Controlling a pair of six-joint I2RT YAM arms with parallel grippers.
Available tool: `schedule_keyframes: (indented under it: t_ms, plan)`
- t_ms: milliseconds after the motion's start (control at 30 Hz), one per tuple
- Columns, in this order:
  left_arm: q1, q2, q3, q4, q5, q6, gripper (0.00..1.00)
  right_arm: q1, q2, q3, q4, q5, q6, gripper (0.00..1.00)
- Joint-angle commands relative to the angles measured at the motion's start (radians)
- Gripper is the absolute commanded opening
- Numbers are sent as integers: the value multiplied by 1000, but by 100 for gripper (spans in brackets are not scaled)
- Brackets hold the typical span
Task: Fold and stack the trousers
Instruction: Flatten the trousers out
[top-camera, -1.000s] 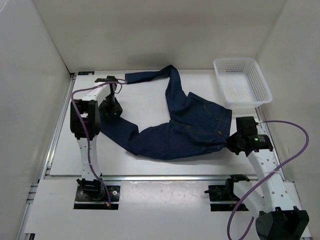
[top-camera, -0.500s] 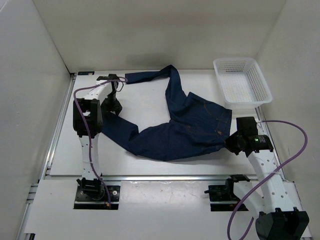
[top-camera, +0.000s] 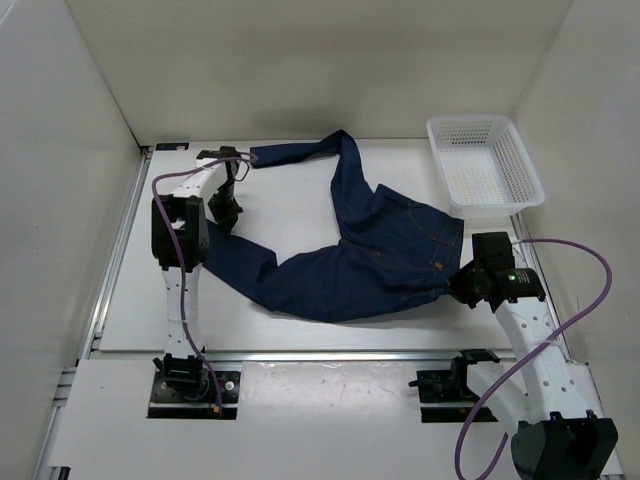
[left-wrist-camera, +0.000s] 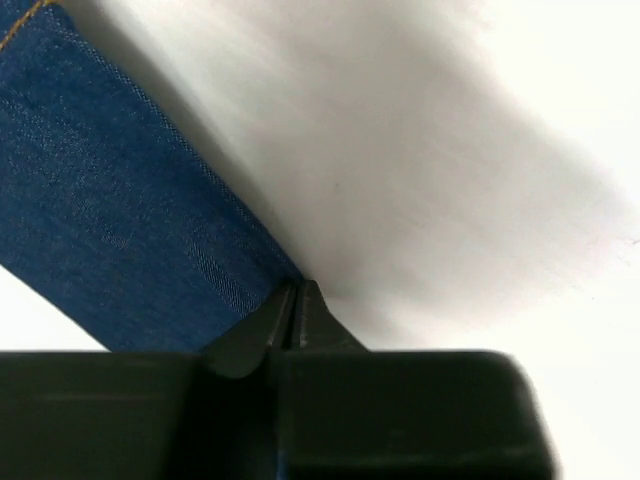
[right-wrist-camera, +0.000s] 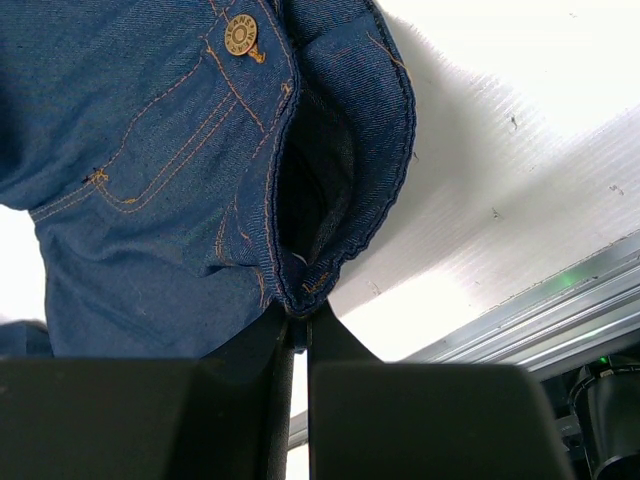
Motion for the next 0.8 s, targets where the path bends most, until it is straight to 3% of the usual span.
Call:
schedule_keyframes:
  t_ms: [0,200,300,400,467,533,633,767]
  plan:
    - [-3,-66,-84,3,-12,19,11,-4,-9,-3,19,-8,-16,1]
    - [17,-119,-97,18,-30,30,11,-13,12,17,29,3,-25,1]
    - [26,-119,32,-48,-56,48,11,-37,55,80,41,33,-59,1]
    - [40,-95,281,-136,-47,82,11,-98,126,200,87,43,-132,1]
    - [80,-86,476,-172,17,102,11,-155,196,282,96,43,-180,1]
    - [113,-116,543,-181,104,102,11,-184,257,406,84,29,-194,1]
    - [185,-231,474,-136,154,102,11,-185,281,477,47,54,-205,1]
    - [270,-403,130,-40,154,102,11,-197,210,413,35,87,-205,1]
